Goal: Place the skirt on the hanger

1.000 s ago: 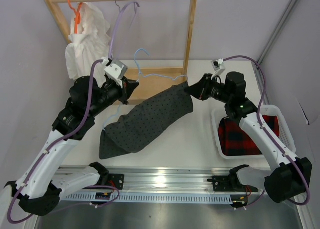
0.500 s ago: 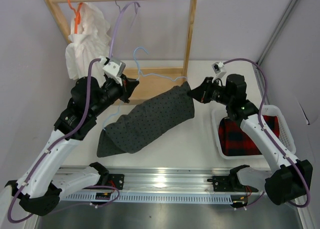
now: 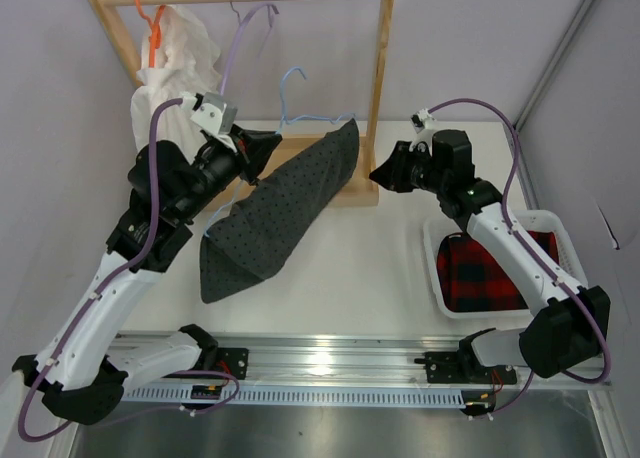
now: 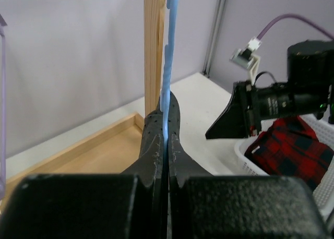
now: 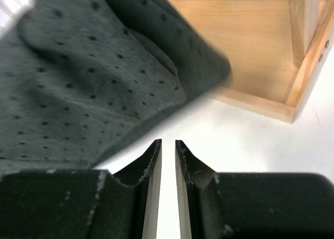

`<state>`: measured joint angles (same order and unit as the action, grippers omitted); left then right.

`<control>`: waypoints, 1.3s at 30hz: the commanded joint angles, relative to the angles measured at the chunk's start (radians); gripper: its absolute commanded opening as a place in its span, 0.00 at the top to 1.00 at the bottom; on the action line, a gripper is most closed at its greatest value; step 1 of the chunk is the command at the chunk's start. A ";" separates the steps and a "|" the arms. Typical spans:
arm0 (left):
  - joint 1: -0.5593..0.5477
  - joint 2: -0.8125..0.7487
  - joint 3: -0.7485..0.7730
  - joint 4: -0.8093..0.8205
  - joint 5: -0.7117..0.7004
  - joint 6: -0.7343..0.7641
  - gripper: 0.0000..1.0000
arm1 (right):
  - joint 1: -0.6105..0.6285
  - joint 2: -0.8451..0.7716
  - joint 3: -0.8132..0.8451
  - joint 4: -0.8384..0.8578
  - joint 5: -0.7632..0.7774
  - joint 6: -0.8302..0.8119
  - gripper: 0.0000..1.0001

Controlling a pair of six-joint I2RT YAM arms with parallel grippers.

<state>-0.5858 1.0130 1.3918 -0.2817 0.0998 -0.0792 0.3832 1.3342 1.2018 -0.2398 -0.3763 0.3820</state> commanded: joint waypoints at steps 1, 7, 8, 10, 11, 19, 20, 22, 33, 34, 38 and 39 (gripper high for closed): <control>0.004 -0.027 0.067 0.139 0.006 -0.019 1.00 | 0.023 0.017 0.067 -0.039 0.076 -0.037 0.78; 0.004 0.015 0.117 0.124 -0.058 -0.005 1.00 | 0.043 -0.004 0.094 -0.082 0.135 -0.031 0.61; 0.004 0.024 0.127 0.124 -0.092 -0.008 1.00 | 0.045 -0.009 0.117 -0.095 0.140 -0.032 0.60; 0.004 0.044 0.150 0.125 -0.122 -0.007 1.00 | 0.049 -0.024 0.139 -0.134 0.160 -0.031 0.56; 0.004 0.065 0.170 0.124 -0.153 -0.004 1.00 | 0.048 -0.030 0.148 -0.142 0.171 -0.028 0.56; 0.004 0.183 0.251 0.188 -0.276 0.001 1.00 | 0.048 -0.110 0.186 -0.220 0.171 0.001 0.48; 0.004 0.197 0.262 0.209 -0.291 0.004 1.00 | 0.048 -0.121 0.188 -0.225 0.172 0.011 0.48; 0.004 0.240 0.280 0.236 -0.313 0.012 1.00 | 0.046 -0.141 0.200 -0.254 0.180 0.018 0.47; 0.004 0.453 0.496 0.331 -0.390 0.061 1.00 | 0.045 -0.282 0.228 -0.349 0.205 0.026 0.46; 0.004 0.466 0.507 0.334 -0.393 0.065 1.00 | 0.045 -0.288 0.229 -0.358 0.203 0.023 0.46; 0.003 0.516 0.573 0.341 -0.399 0.067 1.00 | 0.045 -0.306 0.223 -0.369 0.200 0.023 0.46; 0.003 0.533 0.579 0.346 -0.399 0.067 1.00 | 0.045 -0.308 0.220 -0.369 0.200 0.026 0.46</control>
<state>-0.5850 1.5410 1.8877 -0.0746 -0.2806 -0.0269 0.4282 1.0401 1.3903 -0.5900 -0.1871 0.4034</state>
